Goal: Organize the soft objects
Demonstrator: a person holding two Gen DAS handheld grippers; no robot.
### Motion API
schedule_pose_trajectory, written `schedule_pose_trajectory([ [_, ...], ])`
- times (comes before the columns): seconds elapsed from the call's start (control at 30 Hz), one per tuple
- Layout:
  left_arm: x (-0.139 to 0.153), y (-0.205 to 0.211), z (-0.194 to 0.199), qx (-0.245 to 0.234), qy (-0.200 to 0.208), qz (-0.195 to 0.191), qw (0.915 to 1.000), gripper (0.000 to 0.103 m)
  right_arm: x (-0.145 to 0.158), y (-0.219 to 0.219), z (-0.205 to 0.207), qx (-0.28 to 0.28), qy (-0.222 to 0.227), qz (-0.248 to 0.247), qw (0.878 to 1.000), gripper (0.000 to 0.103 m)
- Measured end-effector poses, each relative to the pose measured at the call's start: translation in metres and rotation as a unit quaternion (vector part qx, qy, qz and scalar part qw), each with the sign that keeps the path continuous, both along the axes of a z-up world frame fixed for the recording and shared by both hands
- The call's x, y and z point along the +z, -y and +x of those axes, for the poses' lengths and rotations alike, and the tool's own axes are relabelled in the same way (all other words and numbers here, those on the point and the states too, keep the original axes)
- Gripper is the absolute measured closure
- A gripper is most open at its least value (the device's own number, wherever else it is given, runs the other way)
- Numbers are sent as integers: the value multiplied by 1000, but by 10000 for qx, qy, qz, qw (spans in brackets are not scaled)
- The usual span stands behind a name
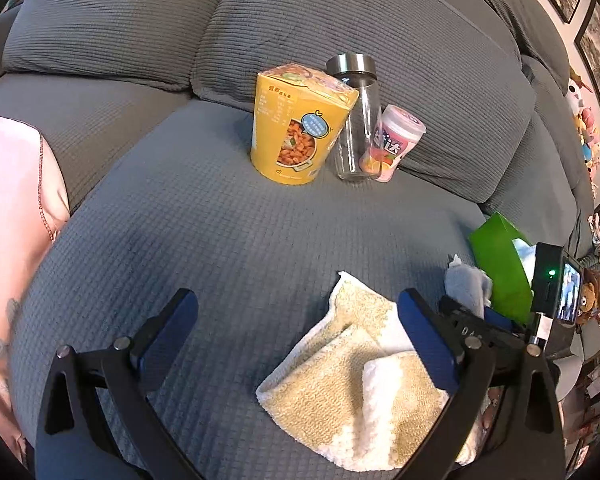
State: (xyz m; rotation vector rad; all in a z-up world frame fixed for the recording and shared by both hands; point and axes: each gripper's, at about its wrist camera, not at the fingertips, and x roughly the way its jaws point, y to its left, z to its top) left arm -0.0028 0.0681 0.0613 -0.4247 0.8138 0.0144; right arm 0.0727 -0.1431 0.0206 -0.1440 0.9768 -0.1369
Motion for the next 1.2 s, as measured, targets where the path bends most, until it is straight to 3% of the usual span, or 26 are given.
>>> schedule_pose_trajectory([
  [0.1,1,0,-1,-20,-2,-60,10000,4,7,3,-3,-19,213,-12,9998,72],
  [0.17,1,0,-2,-9,7,-58,10000,4,18,5,-7,22,307,202,9993,77],
  [0.33,4,-7,-4,127,37,-90,9999,4,69,-12,-31,1020,759,1232,9842,78],
  [0.47,4,-20,-3,287,-22,-201,9994,4,77,-42,-44,1939,272,1783,9643,78],
  [0.57,3,-30,-4,494,-65,-280,9984,5,65,-67,-46,2231,24,1654,9607,77],
  [0.63,2,-34,-4,549,-105,-353,9978,6,54,-79,-46,2240,-188,1342,9651,73],
  [0.7,1,-36,-4,591,-149,-394,9974,7,41,-86,-41,2294,-489,1287,9635,49],
  [0.77,0,-36,-4,579,-195,-424,9972,8,41,-80,-44,2325,-501,1540,9590,34],
  [0.8,0,-36,-3,564,-212,-454,9971,10,45,-77,-43,2299,-451,1625,9585,31],
  [0.9,-1,-38,-3,466,-268,-648,9964,14,61,-63,-43,2148,-181,1832,9592,30],
  [1.0,-1,-34,-2,319,-320,-733,9963,25,72,-42,-49,1922,7,2138,9578,28],
  [1.2,-2,-6,-4,-379,-238,-1090,9930,34,61,-24,-36,1628,-325,3037,9382,28],
])
